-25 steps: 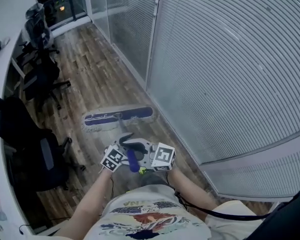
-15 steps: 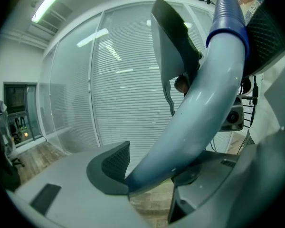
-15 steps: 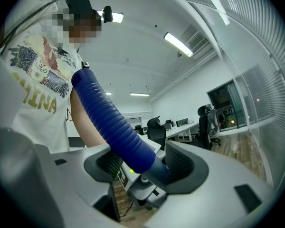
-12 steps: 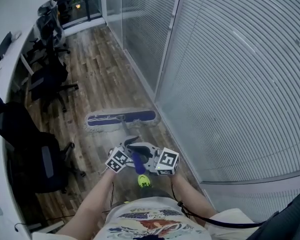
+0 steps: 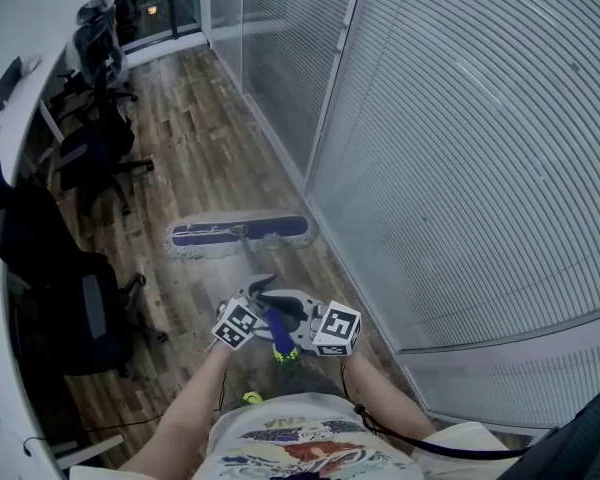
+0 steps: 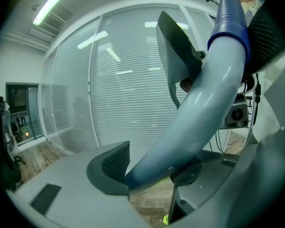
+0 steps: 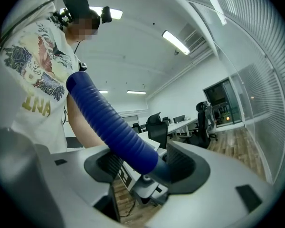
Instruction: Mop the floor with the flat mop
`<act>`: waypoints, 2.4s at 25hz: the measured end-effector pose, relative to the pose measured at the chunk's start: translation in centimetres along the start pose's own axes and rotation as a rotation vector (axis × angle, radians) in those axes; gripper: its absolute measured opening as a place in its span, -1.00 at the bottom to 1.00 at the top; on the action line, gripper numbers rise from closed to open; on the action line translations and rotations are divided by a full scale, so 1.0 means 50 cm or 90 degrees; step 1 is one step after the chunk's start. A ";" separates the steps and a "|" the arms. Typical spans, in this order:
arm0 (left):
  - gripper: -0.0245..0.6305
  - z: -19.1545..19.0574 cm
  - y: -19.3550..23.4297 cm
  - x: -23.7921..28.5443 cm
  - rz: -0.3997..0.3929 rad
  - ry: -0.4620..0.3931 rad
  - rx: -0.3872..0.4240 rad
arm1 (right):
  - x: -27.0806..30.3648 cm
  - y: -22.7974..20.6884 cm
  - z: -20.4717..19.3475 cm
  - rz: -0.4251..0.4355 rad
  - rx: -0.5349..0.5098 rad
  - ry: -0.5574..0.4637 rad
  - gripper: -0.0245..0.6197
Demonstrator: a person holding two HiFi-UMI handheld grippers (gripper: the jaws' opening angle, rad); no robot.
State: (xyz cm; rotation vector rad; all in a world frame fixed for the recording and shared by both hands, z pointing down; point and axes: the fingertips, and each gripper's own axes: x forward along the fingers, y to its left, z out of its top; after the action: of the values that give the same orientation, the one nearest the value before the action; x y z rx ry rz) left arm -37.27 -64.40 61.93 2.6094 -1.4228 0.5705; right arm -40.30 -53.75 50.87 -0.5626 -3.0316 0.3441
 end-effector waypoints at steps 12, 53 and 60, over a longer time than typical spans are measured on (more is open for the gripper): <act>-0.33 -0.087 -0.322 -0.270 -0.048 -0.043 -0.006 | 0.068 0.404 -0.110 -0.064 -0.005 0.024 -0.12; -0.34 -0.371 -1.130 -1.084 -0.264 -0.042 0.071 | 0.352 1.463 -0.365 -0.238 -0.001 -0.033 -0.11; -0.34 -0.298 -0.960 -1.033 -0.265 -0.079 0.039 | 0.384 1.293 -0.263 -0.238 -0.045 -0.070 -0.11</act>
State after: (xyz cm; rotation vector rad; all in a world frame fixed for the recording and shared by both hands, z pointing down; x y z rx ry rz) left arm -26.72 6.84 59.85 2.9124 -0.8523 0.4076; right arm -34.57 14.68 49.20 0.0295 -3.1709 0.2563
